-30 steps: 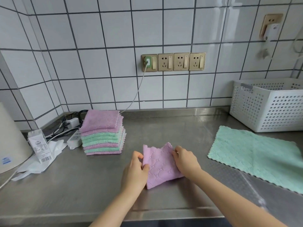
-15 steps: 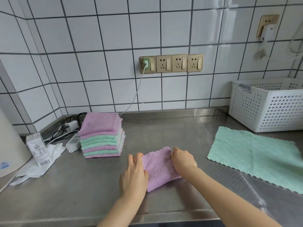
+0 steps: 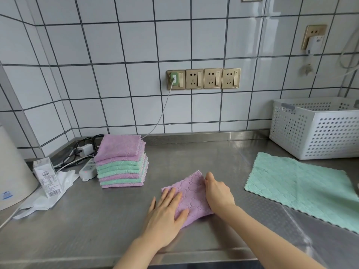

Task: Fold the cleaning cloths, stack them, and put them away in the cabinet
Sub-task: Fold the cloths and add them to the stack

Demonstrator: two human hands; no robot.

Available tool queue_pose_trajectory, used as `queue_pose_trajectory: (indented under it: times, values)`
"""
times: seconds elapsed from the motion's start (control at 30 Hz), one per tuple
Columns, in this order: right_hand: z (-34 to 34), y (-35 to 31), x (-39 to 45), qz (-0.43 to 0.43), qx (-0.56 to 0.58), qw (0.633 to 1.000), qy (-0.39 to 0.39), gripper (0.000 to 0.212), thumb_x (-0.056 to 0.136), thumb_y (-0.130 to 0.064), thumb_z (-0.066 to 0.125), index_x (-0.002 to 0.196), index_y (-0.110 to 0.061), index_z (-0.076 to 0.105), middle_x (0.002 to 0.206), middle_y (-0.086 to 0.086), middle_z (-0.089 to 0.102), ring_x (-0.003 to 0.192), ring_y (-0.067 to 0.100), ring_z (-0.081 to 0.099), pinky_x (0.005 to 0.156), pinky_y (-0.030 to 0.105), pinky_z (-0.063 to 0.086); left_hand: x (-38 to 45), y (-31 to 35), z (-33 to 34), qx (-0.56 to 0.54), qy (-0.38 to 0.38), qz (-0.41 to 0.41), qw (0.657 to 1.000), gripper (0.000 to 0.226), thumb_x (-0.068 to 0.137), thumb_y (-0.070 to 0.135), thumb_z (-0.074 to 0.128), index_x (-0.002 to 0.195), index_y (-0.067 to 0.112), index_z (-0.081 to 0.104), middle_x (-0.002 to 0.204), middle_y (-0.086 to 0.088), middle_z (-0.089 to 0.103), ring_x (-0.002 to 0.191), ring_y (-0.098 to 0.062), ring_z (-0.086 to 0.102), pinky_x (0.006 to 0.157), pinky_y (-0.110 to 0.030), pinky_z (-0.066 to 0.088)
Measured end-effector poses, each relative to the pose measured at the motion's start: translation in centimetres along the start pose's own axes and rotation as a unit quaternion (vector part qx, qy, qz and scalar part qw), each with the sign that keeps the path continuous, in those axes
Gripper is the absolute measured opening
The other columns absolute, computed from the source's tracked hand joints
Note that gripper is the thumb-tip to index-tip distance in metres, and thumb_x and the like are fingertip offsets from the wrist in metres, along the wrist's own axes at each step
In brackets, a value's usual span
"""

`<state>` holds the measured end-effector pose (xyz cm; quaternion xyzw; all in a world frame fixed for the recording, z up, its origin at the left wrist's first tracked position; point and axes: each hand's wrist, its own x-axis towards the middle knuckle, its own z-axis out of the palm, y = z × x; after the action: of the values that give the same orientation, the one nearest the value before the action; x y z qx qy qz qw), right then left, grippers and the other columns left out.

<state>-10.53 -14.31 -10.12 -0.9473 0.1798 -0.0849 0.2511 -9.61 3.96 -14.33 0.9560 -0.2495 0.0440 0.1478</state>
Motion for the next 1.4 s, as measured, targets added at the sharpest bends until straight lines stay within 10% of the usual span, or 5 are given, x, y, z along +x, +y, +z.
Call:
queue_pose_trajectory:
  times: [0.13,0.37,0.73,1.03,1.4]
  values:
    - [-1.0,-0.4,0.7,0.025,-0.077,0.997,0.005,0.015,0.092,-0.009,0.034,0.104,-0.010,0.044,0.112,0.016,0.060,0.103,0.036,0.058,0.074,0.035,0.041,-0.1,0.3,-0.3,0.012,-0.011,-0.001,1.000,0.091,0.068,0.071,-0.006,0.150,0.036,0.012,0.159,0.017,-0.002,0.145,-0.002,-0.010,0.120,-0.041,0.003]
    - [2.2,0.5,-0.1,-0.306,-0.109,0.946,-0.020,0.045,0.090,-0.036,0.032,0.125,-0.021,0.056,0.123,0.008,0.055,0.114,0.032,0.049,0.095,0.039,0.045,0.2,0.1,-0.2,0.037,-0.025,0.003,0.999,0.091,0.067,0.067,-0.007,0.151,0.033,0.008,0.159,0.015,-0.005,0.145,-0.004,-0.011,0.119,-0.041,0.004]
    - [0.0,6.0,-1.8,-0.169,-0.189,0.965,-0.067,0.097,0.058,-0.073,-0.035,0.146,-0.047,-0.003,0.158,-0.005,0.015,0.145,0.036,-0.003,0.117,0.044,0.007,-1.3,0.6,-1.9,-0.164,0.019,-0.111,0.980,0.068,0.092,0.038,0.050,0.149,0.019,0.019,0.154,-0.004,0.028,0.139,-0.020,0.030,0.110,-0.029,0.027]
    - [1.8,6.2,-1.2,-0.150,-0.197,0.968,-0.042,0.077,0.076,-0.051,-0.015,0.149,-0.038,0.005,0.153,0.006,0.026,0.144,0.035,0.013,0.119,0.046,0.006,-0.1,3.6,-3.9,-0.750,0.077,-0.293,0.588,0.073,0.081,-0.012,0.061,0.143,0.006,0.027,0.106,-0.014,0.063,0.087,-0.024,0.061,0.064,-0.032,0.052]
    - [0.0,-3.2,0.4,-0.132,0.373,0.913,-0.098,0.074,0.080,-0.005,0.060,0.133,-0.047,0.029,0.099,0.006,0.060,0.080,0.015,0.059,0.067,0.017,0.049,2.3,-3.1,-9.4,-0.613,0.101,-0.116,0.775,0.041,0.084,-0.009,0.060,0.116,0.015,0.057,0.104,-0.007,0.073,0.096,-0.023,0.067,0.091,-0.041,0.051]
